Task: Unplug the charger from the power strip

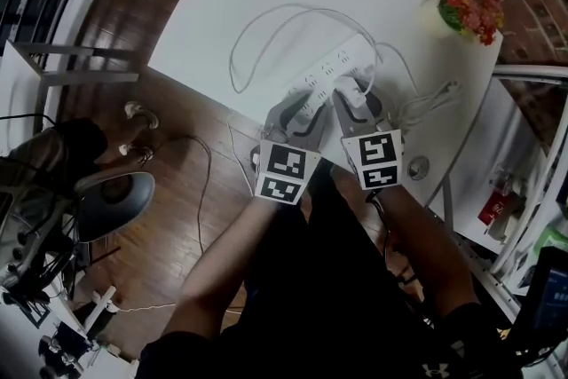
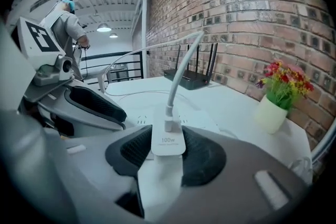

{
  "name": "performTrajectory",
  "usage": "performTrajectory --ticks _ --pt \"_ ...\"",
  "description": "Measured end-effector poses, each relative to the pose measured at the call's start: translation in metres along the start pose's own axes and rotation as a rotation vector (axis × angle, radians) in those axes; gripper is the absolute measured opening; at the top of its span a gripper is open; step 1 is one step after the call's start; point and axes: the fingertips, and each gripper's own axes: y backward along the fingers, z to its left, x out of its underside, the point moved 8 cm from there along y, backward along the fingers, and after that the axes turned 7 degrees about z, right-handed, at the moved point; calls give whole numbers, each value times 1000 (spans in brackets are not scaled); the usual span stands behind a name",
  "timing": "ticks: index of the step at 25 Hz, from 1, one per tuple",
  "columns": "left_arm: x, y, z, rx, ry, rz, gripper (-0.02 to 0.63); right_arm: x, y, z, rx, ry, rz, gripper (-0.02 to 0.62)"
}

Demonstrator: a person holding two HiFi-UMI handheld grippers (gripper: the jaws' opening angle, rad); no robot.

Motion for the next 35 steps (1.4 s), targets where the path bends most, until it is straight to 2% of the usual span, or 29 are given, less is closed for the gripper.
performTrajectory --ticks 1,6,13,15,17,23,28,33,35 --pt "1 -3 0 -4 -2 6 135 -1 0 0 1 6 -5 149" --pt "-7 -6 -2 -19 -7 1 146 0 1 -1 -12 8 -8 144" --pt "-6 -27 -2 -48 -148 123 140 -2 1 1 -10 15 0 143" --pt "-5 -29 -6 -61 -211 132 141 -2 1 0 -8 9 -2 143" --pt "-5 -29 -8 -70 -238 124 140 -2 3 0 -3 4 -6 143" --pt "-7 -30 -7 -64 -225 146 141 -4 4 0 7 4 -13 143" --pt "-8 -32 -6 -60 -216 162 141 -18 18 4 6 35 -83 143" --pt "-8 -32 -4 -52 -181 174 141 -11 25 -2 -18 -36 -75 143" --pt "-9 -28 -2 -49 -149 155 143 -11 30 -6 -21 -81 -81 143"
